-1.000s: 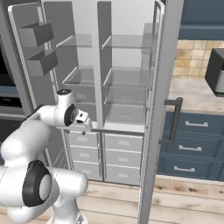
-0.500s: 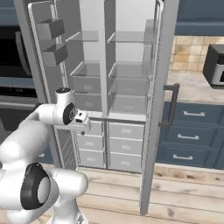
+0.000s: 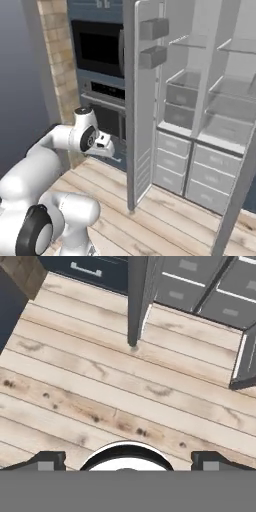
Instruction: Place one of the steaks on the plate and the other in the bowl. Then place the bowl in the fridge.
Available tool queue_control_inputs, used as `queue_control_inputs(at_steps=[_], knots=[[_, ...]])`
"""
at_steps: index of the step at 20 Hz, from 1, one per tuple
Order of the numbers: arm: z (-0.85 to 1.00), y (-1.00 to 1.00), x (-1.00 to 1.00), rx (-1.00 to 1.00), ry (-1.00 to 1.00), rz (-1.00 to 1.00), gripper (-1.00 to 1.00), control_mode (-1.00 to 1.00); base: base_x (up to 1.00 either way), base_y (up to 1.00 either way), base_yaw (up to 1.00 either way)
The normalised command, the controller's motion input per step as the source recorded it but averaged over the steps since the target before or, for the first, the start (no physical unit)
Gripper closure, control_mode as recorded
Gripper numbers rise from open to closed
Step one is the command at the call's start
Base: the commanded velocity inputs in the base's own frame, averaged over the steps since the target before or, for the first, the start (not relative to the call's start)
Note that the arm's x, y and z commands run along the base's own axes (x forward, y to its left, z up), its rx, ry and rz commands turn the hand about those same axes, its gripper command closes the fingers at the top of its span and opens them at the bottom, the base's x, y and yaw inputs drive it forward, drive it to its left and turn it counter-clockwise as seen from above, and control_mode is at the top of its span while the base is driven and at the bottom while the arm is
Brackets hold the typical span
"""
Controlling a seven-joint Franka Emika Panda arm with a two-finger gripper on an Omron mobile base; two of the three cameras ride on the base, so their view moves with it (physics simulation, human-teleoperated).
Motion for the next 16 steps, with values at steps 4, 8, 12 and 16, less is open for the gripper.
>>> queue_control_inputs(at_steps=[4, 8, 12, 16], knots=[[0.0, 0.0, 0.0, 0.0, 0.0, 0.0, -1.0, 1.0, -0.45, 0.13, 0.93], [0.0, 0.0, 0.0, 0.0, 0.0, 0.0, -1.0, 1.0, -0.54, 0.2, 0.87], [0.0, 0.0, 0.0, 0.0, 0.0, 0.0, -1.0, 1.0, -0.44, 0.41, 0.94], [0.0, 0.0, 0.0, 0.0, 0.0, 0.0, -1.0, 1.0, 0.04, 0.59, 0.85]])
